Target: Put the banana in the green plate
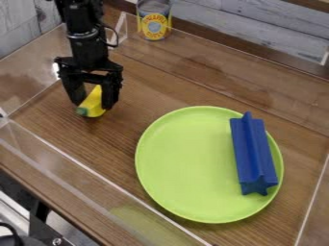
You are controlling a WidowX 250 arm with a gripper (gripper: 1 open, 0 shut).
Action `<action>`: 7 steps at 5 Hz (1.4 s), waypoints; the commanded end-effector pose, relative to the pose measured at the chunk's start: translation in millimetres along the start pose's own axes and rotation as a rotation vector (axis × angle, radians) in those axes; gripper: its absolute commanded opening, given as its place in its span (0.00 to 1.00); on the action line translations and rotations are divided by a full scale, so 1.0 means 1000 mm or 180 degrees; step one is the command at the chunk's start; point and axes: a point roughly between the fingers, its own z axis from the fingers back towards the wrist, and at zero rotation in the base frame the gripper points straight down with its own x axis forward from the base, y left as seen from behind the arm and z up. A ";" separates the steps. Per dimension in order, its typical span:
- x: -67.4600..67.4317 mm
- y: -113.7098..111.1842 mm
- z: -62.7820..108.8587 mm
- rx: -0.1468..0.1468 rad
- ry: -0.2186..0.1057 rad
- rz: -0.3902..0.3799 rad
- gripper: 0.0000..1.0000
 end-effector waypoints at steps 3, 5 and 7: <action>0.007 0.003 0.011 -0.0068 -0.0094 0.0042 1.00; 0.006 0.002 0.014 -0.0107 -0.0057 0.0039 1.00; 0.005 0.001 0.009 -0.0148 -0.0037 0.0047 0.00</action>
